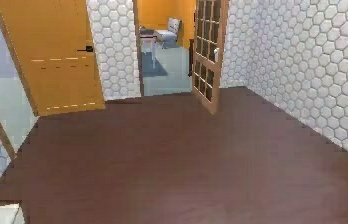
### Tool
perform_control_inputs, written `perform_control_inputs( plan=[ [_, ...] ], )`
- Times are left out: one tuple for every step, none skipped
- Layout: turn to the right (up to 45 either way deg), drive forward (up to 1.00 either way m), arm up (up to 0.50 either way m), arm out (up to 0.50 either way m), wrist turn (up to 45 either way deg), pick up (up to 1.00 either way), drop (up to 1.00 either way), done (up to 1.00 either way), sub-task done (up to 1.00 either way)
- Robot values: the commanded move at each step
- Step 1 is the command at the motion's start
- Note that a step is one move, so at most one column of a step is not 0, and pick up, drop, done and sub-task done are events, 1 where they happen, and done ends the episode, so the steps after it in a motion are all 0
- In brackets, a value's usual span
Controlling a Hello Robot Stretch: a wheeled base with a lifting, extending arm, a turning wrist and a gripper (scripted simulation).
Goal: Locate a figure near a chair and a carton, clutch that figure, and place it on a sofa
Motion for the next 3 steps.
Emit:
perform_control_inputs(
  plan=[
    [0.0,1.00,0.00,0.00,0.0,0.00,0.00,0.00,0.00],
    [0.0,1.00,0.00,0.00,0.0,0.00,0.00,0.00,0.00],
    [-3.0,0.00,0.00,0.00,0.0,0.00,0.00,0.00,0.00]
  ],
)
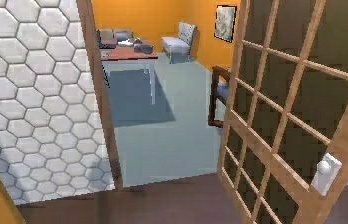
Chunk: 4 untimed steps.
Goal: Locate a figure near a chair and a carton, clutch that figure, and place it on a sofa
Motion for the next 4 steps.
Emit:
perform_control_inputs(
  plan=[
    [0.0,1.00,0.00,0.00,0.0,0.00,0.00,0.00,0.00],
    [-9.0,0.00,0.00,0.00,0.0,0.00,0.00,0.00,0.00],
    [0.0,0.20,0.00,0.00,0.0,0.00,0.00,0.00,0.00],
    [-9.0,0.00,0.00,0.00,0.0,0.00,0.00,0.00,0.00]
  ],
)
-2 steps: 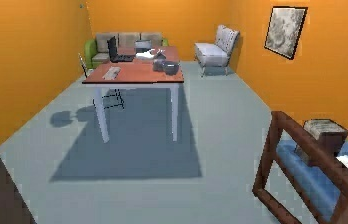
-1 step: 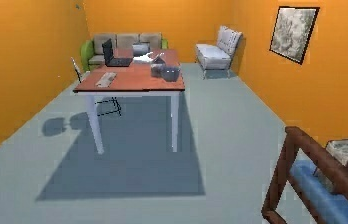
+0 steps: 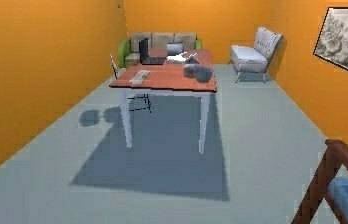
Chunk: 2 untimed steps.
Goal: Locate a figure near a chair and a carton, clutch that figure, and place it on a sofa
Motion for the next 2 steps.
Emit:
perform_control_inputs(
  plan=[
    [0.0,1.00,0.00,0.00,0.0,0.00,0.00,0.00,0.00],
    [-6.0,0.00,0.00,0.00,0.0,0.00,0.00,0.00,0.00]
  ],
)
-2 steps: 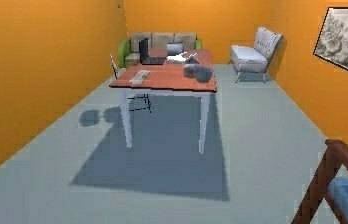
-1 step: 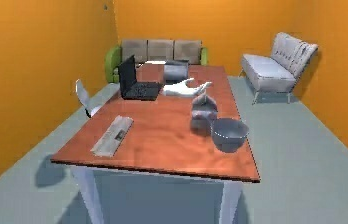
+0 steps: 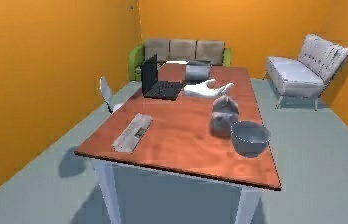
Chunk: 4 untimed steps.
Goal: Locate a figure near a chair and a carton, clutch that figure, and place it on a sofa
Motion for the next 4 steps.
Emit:
perform_control_inputs(
  plan=[
    [0.0,0.20,0.00,0.00,0.0,0.00,0.00,0.00,0.00],
    [-45.0,0.00,0.00,0.00,0.0,0.00,0.00,0.00,0.00],
    [-12.0,0.00,0.00,0.00,0.0,0.00,0.00,0.00,0.00],
    [0.0,0.60,0.00,0.00,0.0,0.00,0.00,0.00,0.00]
  ],
)
